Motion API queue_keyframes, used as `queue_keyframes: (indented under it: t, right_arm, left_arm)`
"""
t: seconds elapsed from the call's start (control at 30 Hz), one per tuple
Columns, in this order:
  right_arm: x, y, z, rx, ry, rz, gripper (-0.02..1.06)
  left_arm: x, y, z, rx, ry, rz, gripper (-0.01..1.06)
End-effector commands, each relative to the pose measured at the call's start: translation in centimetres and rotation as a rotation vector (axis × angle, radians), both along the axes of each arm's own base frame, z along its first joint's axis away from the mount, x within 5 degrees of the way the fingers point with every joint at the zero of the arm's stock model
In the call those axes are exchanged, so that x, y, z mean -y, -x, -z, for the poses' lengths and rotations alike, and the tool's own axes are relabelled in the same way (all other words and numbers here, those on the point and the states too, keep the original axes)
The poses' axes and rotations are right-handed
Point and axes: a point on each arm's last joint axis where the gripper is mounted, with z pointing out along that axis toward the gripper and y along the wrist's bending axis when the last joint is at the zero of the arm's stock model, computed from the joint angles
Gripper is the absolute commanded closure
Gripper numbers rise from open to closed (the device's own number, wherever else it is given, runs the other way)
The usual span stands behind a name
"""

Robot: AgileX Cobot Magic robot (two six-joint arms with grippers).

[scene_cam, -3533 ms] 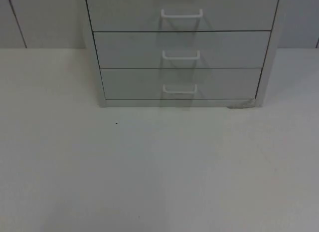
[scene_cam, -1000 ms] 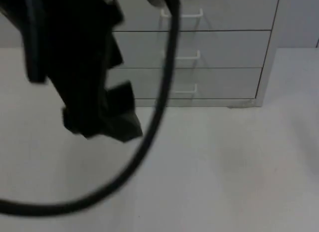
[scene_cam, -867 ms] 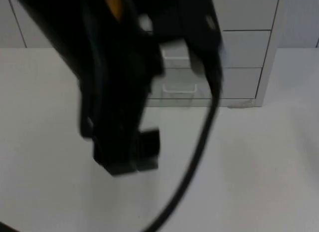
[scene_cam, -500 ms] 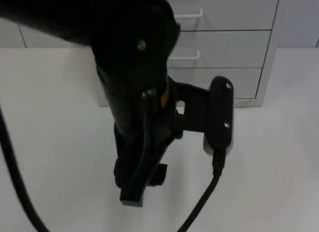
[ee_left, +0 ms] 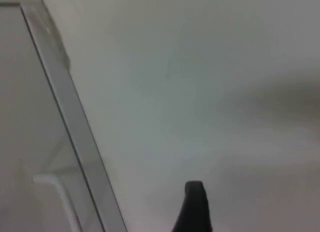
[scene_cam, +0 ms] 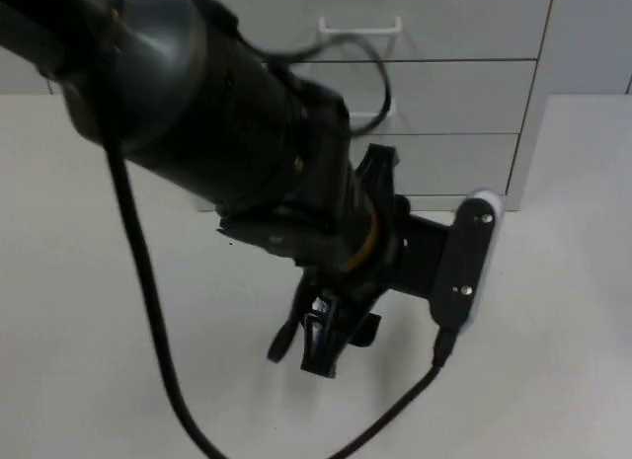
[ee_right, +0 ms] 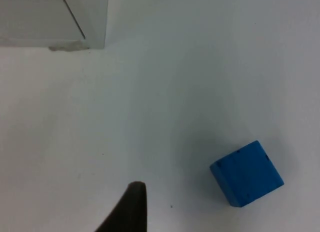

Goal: Open the drawer with the left hand, place the block into the drawer with the right hand, then close the drawer with the left hand.

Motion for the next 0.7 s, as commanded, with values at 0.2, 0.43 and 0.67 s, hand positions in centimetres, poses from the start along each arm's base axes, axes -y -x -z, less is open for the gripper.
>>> queue_keyframes:
  t: [0.2,0.43,0.67]
  right_arm:
    - [0.1,-0.3,-0.6,0.065,0.003,-0.004,0.00]
    - [0.1,-0.4,-0.7,0.078,0.002,-0.004,0.00]
    - [0.1,-0.4,-0.7,0.080,0.002,-0.004,0.00]
  left_arm:
    - [-1.7,-5.1,2.1,0.076,0.032,-0.188,0.42]
    - [-2.1,-6.9,1.3,0.157,0.049,-0.214,0.48]
    - [-1.9,-7.5,1.7,0.181,0.086,-0.213,0.48]
